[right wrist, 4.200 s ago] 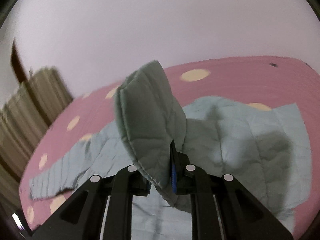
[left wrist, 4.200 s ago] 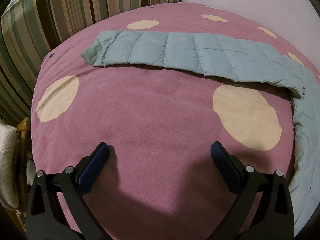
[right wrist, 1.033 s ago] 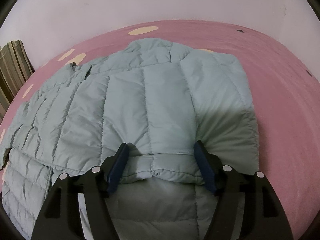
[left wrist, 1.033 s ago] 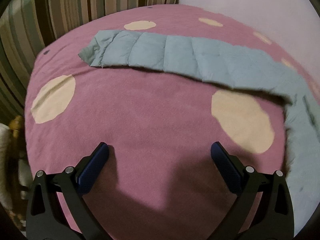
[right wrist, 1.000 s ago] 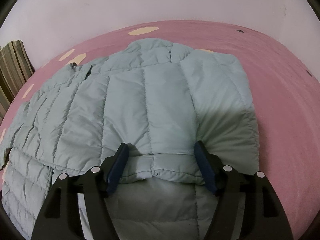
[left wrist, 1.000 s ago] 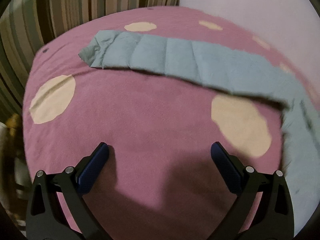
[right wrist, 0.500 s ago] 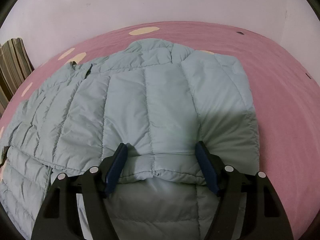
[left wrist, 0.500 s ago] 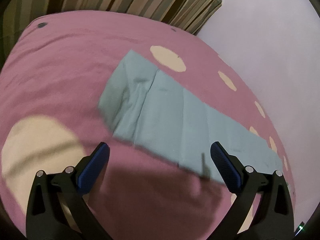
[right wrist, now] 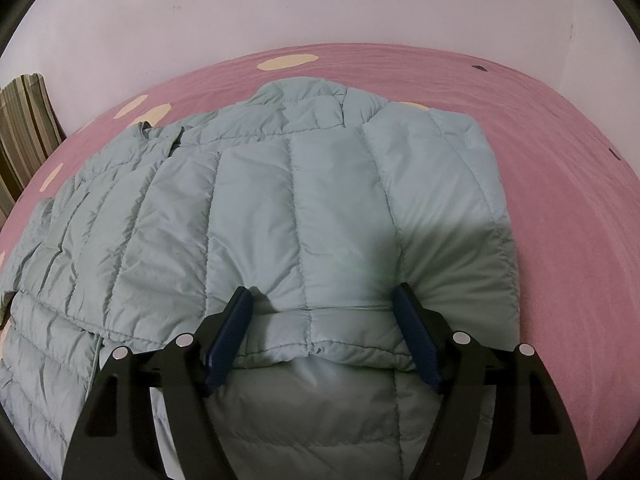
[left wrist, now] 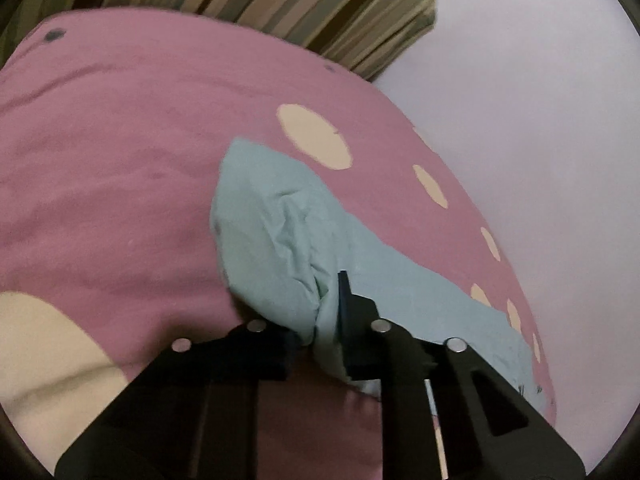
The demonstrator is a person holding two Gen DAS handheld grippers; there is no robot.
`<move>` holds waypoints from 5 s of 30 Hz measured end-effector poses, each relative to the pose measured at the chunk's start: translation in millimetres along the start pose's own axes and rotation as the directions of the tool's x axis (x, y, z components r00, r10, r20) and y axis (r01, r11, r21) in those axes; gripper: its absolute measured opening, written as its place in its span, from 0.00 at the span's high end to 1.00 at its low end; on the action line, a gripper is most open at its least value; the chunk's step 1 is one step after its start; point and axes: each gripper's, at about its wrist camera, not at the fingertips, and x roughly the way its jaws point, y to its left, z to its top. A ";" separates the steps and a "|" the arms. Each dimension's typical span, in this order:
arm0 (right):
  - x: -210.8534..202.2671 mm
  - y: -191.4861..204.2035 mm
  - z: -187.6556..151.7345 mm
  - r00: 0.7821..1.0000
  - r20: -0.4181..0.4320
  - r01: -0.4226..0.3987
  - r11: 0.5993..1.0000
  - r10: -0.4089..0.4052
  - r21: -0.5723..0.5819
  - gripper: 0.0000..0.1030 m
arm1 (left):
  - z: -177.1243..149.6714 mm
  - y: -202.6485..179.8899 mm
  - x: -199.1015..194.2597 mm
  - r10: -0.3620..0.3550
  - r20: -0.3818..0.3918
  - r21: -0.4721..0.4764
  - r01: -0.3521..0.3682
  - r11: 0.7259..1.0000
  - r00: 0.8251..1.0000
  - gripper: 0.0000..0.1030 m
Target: Fold large clothes
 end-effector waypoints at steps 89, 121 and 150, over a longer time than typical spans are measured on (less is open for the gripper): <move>-26.2 -46.0 32.2 0.990 0.025 -0.144 0.962 0.142 0.232 0.89 | -183.1 -299.4 45.9 -0.048 -0.258 0.636 0.207 0.744 0.965 0.33; 56.3 -8.1 74.4 0.998 -0.046 -0.048 0.999 0.049 0.022 0.49 | -188.3 -333.5 150.2 0.125 -0.292 0.706 0.126 0.697 0.948 0.28; 10.4 -2.7 11.4 0.999 -0.031 -0.013 1.000 0.013 -0.021 0.48 | -227.7 -333.6 101.5 0.086 -0.300 0.743 0.176 0.645 0.950 0.28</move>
